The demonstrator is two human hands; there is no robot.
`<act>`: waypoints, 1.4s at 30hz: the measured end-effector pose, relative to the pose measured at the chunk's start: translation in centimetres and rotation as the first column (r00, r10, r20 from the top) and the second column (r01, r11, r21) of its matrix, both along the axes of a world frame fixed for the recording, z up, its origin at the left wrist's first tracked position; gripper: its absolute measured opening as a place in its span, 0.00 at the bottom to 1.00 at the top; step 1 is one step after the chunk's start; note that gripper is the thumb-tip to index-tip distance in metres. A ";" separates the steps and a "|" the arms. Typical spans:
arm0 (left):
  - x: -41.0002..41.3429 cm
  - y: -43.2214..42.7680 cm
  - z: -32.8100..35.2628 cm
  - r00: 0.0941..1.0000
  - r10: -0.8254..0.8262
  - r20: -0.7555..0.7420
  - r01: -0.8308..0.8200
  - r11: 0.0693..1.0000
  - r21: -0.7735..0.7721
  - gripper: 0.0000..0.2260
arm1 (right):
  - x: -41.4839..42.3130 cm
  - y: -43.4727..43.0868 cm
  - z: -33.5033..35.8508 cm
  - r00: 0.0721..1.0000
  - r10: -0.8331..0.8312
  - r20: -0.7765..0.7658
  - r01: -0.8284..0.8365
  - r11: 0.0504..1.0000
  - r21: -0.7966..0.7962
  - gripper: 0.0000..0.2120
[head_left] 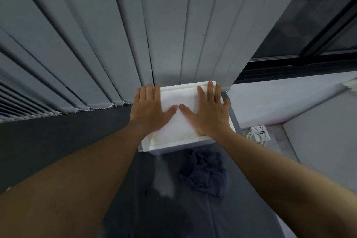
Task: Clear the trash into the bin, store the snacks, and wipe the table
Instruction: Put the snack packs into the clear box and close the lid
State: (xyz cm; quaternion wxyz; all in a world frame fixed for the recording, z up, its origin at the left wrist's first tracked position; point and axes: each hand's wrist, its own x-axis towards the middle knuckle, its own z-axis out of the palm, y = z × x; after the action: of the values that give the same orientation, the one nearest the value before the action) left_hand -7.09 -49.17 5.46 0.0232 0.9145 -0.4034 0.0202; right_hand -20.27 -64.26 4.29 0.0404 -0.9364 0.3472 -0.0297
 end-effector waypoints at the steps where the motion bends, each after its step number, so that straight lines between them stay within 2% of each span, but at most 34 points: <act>1: 0.2 0.0 0.0 1.000 0.000 0.012 0.000 1.000 0.013 0.42 | 0.0 0.0 0.0 1.000 0.002 -0.005 -0.002 1.000 0.003 0.47; 10: 0.6 -0.4 -0.4 0.999 -0.027 0.017 0.025 0.995 0.102 0.45 | 0.2 -0.1 -0.2 0.999 0.013 -0.034 -0.013 1.000 0.018 0.47; 14: -0.2 0.0 -0.1 0.997 -0.017 -0.075 0.027 0.990 0.137 0.41 | 0.3 -0.3 -0.2 0.998 0.021 -0.065 -0.019 0.999 0.034 0.46; 18: -2.0 1.3 0.0 0.994 -0.043 -0.102 0.060 0.983 0.171 0.35 | 0.3 -0.4 0.0 0.991 0.046 -0.122 -0.038 0.997 0.067 0.42; 24: -1.8 3.8 1.9 0.977 -0.080 -0.199 0.132 0.957 0.260 0.32 | 0.1 -0.4 1.5 0.974 0.112 -0.197 -0.083 0.985 0.149 0.39; 28: -2.2 6.4 2.9 0.976 -0.085 -0.200 0.132 0.963 0.233 0.30 | -0.7 0.7 2.5 0.982 0.134 -0.133 -0.117 0.985 0.128 0.36; 34: -2.9 10.9 5.2 0.977 0.032 -0.212 0.003 0.987 0.159 0.30 | -0.2 4.4 5.2 0.981 0.181 -0.076 -0.167 0.972 0.163 0.37; 42: -2.7 17.1 8.1 0.982 0.104 -0.158 -0.090 0.992 0.090 0.29 | 1.2 10.8 8.5 0.963 0.269 -0.006 -0.267 0.958 0.104 0.36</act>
State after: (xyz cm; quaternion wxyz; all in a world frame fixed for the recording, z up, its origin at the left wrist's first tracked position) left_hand -9.74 -32.12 13.56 0.0170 0.9318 -0.3557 -0.0698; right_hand -19.04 -53.46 12.78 0.0881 -0.9718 0.2186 0.0034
